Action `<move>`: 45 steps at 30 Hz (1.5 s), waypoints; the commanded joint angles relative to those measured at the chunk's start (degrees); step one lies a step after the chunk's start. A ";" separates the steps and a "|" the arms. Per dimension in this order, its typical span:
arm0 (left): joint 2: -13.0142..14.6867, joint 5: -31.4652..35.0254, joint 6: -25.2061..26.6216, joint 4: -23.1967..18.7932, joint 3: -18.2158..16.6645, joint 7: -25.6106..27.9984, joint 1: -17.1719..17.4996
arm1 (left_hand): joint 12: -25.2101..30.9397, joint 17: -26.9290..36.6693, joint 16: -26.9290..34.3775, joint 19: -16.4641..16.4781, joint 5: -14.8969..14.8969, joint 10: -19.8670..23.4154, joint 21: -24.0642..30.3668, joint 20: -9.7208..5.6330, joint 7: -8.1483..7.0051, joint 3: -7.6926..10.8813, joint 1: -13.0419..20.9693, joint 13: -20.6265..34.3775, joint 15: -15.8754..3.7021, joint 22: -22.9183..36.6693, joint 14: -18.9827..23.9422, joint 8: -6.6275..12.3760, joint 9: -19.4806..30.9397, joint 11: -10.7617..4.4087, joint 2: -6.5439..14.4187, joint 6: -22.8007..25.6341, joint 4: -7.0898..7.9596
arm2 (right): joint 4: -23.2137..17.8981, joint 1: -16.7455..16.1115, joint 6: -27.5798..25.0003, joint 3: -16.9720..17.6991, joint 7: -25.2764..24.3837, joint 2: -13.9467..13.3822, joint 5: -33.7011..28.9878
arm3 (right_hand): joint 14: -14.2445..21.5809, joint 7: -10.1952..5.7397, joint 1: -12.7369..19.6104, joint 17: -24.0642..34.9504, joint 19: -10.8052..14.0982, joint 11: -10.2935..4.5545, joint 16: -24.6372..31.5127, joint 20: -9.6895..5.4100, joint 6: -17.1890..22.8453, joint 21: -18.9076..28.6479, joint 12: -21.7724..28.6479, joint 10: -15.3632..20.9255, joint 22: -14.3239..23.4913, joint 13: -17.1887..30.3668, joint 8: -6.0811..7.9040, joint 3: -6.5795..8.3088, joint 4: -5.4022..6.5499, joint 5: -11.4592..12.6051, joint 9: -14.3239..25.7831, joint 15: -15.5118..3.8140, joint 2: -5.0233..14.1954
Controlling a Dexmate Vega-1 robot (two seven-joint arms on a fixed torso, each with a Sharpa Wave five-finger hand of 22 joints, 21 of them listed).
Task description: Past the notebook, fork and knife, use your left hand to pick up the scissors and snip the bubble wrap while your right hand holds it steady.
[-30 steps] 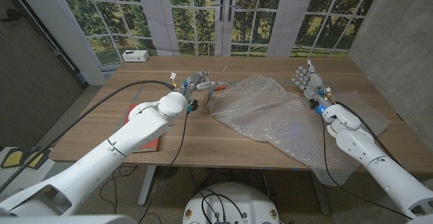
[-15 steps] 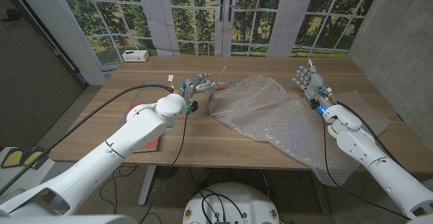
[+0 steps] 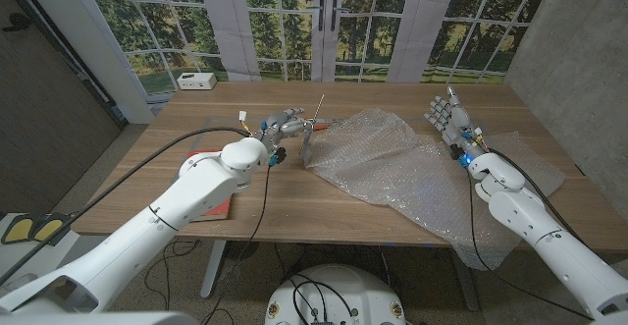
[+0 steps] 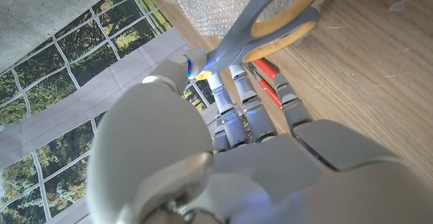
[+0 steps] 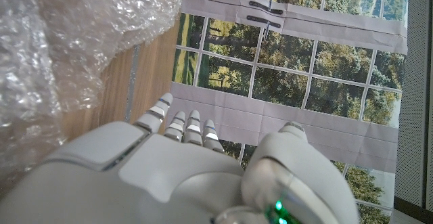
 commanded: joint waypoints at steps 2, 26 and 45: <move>1.52 2.77 0.38 -2.02 2.18 3.32 -0.82 | 14.11 -0.03 -0.42 0.31 0.41 3.54 -0.01 0.16 0.40 -0.12 0.10 3.78 0.41 0.14 0.08 -0.06 0.21 -3.64 0.15 0.34 0.30 | -0.38 -0.05 -0.24 -0.18 -0.09 -0.14 -0.12 | 0.06 -0.27 -0.08 0.09 0.09 0.14 0.39 0.19 -0.02 0.32 0.02 -0.16 0.21 0.18 0.17 0.09 -0.13 -0.18 0.16 -0.19 -0.21; 1.12 -4.39 -4.08 -0.76 -0.47 -2.21 -1.17 | 15.16 -1.11 -0.88 1.43 0.93 4.36 0.30 0.10 0.90 -0.37 -0.68 2.92 0.22 0.16 2.94 0.14 0.20 -3.93 -0.59 1.52 0.46 | -0.39 0.32 -0.92 0.05 0.24 -0.82 0.06 | 0.11 -0.28 -0.13 0.10 0.19 0.09 0.40 0.22 0.00 0.36 0.01 -0.17 0.21 0.18 0.17 0.21 -0.14 -0.20 0.16 -0.18 -0.19; -1.34 -15.66 -9.10 4.59 -2.68 -8.28 -1.67 | 15.85 -1.44 -1.45 1.77 1.16 4.17 0.30 0.13 1.18 -0.27 -0.42 2.99 -0.04 0.18 3.48 -0.02 0.21 -3.99 -0.47 1.77 0.26 | -0.75 -0.20 -0.34 0.45 -0.16 -0.83 -0.02 | 0.16 -0.27 -0.14 0.10 0.22 0.02 0.42 0.20 -0.04 0.35 0.01 -0.17 0.21 0.17 0.16 0.29 -0.15 -0.20 0.16 -0.12 -0.19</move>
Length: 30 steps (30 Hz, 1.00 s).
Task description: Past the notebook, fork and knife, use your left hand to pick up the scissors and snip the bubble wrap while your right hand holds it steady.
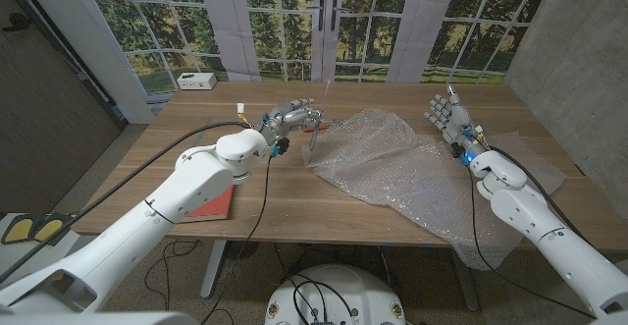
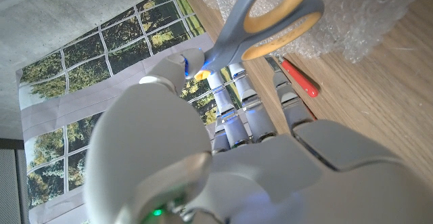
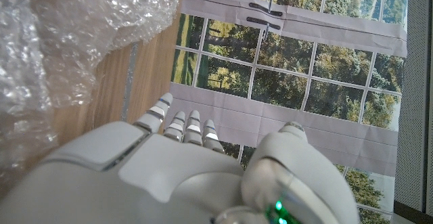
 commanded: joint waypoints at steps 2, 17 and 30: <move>-1.15 -7.12 -3.23 3.39 -0.95 -3.74 -0.46 | 13.61 0.17 -0.43 0.66 0.26 4.30 0.29 -0.18 -0.05 -0.07 0.54 2.83 -0.06 0.19 0.59 -0.04 0.21 -4.00 0.48 0.55 0.01 | -0.41 -0.57 0.48 0.27 -0.43 -0.04 -0.04 | 0.14 -0.28 -0.14 0.11 0.22 0.01 0.41 0.21 -0.05 0.35 0.01 -0.18 0.21 0.17 0.16 0.07 0.08 -0.21 0.16 -0.14 -0.19; -0.72 -10.94 -4.70 4.88 -0.81 -5.28 -0.70 | 13.87 0.26 -0.67 0.56 0.23 4.07 0.16 -0.16 -0.09 -0.37 0.59 2.53 -0.22 0.20 0.57 -0.13 0.20 -3.86 0.63 0.54 0.05 | -0.51 -0.75 1.05 0.24 -0.45 0.00 -0.42 | 0.13 -0.27 -0.22 0.12 0.25 0.03 0.40 0.20 -0.08 0.35 0.01 -0.16 0.21 0.17 0.15 0.10 0.09 -0.22 0.15 -0.24 -0.25; -1.42 -13.22 -6.10 7.29 -0.44 -6.51 -1.39 | 14.12 0.35 -0.60 0.55 0.23 3.75 0.09 -0.17 -0.07 -0.53 0.81 2.50 -0.77 0.20 1.12 -0.19 0.20 -3.79 0.75 0.40 -0.04 | -0.55 -0.66 1.77 0.34 -0.69 -0.43 -1.33 | -0.03 -0.10 0.25 0.01 0.01 -1.00 0.28 0.13 -0.26 0.24 0.12 0.20 0.20 0.17 0.09 0.26 -0.30 -0.21 0.15 -1.03 -0.50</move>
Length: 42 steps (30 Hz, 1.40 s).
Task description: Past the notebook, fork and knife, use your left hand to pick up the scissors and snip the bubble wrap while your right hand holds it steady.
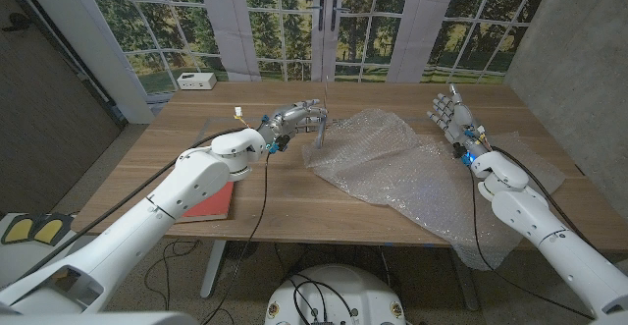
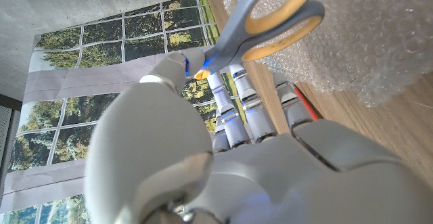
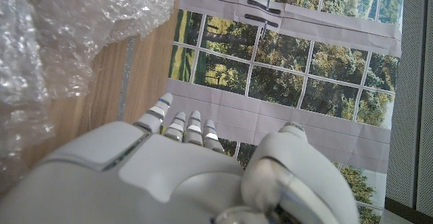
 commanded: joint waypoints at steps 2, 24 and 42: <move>-0.61 -2.45 -1.66 2.37 0.31 -1.24 -0.56 | 14.03 0.28 -0.13 0.33 0.18 3.70 0.08 0.04 -0.06 -0.10 0.09 2.43 -0.30 0.21 0.53 -0.19 0.20 -3.93 0.69 0.39 0.00 | -0.56 -0.21 0.04 0.04 -0.50 -0.61 -0.74 | -0.52 -0.08 0.34 0.12 -0.42 0.02 0.16 0.31 -0.44 0.09 0.17 0.24 0.21 0.18 0.04 0.03 -0.16 -0.22 0.15 -0.03 -0.62; -2.49 -5.88 -3.89 4.92 -0.43 -1.67 -0.96 | 14.19 0.42 0.07 0.19 0.16 3.25 -0.05 0.01 -0.25 -0.42 0.16 2.11 -0.93 0.21 1.48 -0.30 0.20 -3.91 0.80 -0.06 0.02 | -5.64 -2.23 -1.22 -0.15 -4.22 -3.49 -4.22 | -2.28 -0.43 0.19 0.22 -3.70 0.06 0.02 7.22 -1.44 -0.36 1.41 4.25 0.27 0.53 -0.01 0.08 -0.46 -0.33 0.16 0.97 -1.10; -3.71 -8.03 -5.21 5.17 -1.75 0.40 -0.46 | 14.38 0.33 -0.20 0.35 0.27 3.33 -0.03 -0.02 -0.45 -0.48 0.11 1.75 -0.99 0.20 1.51 -0.31 0.19 -3.99 0.76 -0.19 0.04 | -15.76 -4.99 -6.19 0.05 -9.36 -10.34 -10.89 | -1.67 -0.73 3.60 0.26 -4.46 1.46 0.83 7.36 -2.96 0.17 2.18 7.81 0.42 1.34 0.15 1.83 -2.80 -0.64 0.17 6.11 -0.76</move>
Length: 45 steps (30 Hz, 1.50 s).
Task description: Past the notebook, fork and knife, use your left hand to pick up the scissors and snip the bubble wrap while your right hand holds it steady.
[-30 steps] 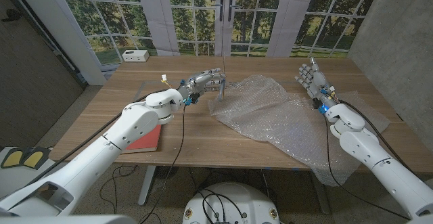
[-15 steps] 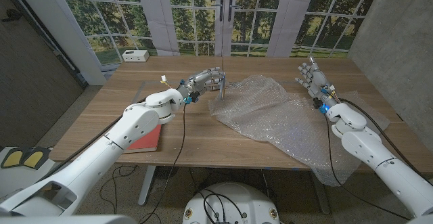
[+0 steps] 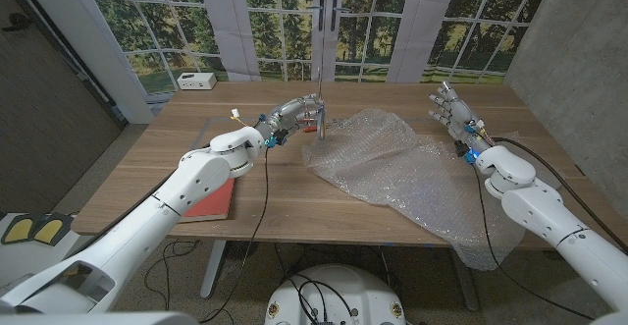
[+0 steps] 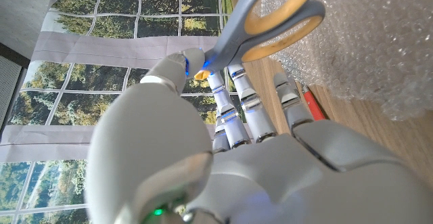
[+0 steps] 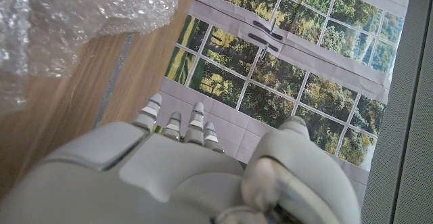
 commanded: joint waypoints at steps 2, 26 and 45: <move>-1.14 -1.31 -1.15 -0.21 -0.82 2.14 0.63 | 14.41 0.27 -0.22 0.38 0.23 3.45 -0.03 -0.02 -0.50 -0.33 0.32 1.79 -0.09 0.21 0.49 -0.32 0.20 -3.88 0.47 -0.25 -0.08 | -6.30 -1.55 -3.14 0.26 -1.90 -4.42 -3.64 | -0.26 0.13 1.69 0.10 -0.43 0.14 0.33 0.00 -0.37 0.43 0.22 0.22 0.13 0.30 0.28 0.25 -1.02 -0.23 0.18 0.13 -0.10; -2.47 -3.22 -5.76 4.48 -2.16 -2.45 0.19 | 14.30 0.24 -0.69 0.29 0.16 2.81 -0.14 0.02 -1.03 -0.61 0.64 1.13 -0.07 0.20 -0.29 -0.28 0.20 -3.92 0.54 -0.59 -0.18 | -12.02 -1.78 -8.09 2.31 3.55 -9.10 0.50 | -9.31 0.51 16.00 -0.10 -1.92 -2.98 -1.36 -0.10 26.10 0.15 -2.93 -12.80 -0.11 -0.78 3.73 6.23 -7.99 0.93 0.13 -3.49 -1.82; -5.18 -6.63 -6.01 9.97 -1.51 -8.75 -2.68 | 14.48 0.18 -0.84 0.16 0.07 2.55 -0.24 0.01 -1.15 -0.85 0.92 0.87 -0.23 0.20 -0.50 -0.26 0.19 -4.35 0.73 -1.03 -0.17 | -17.27 0.29 -15.54 1.61 5.06 -12.14 3.89 | -13.58 -7.01 34.28 -0.24 -7.68 -12.75 -0.10 -4.63 41.73 -0.28 -1.46 -15.18 -0.26 -1.25 3.58 12.04 -6.82 3.61 0.40 -10.74 2.35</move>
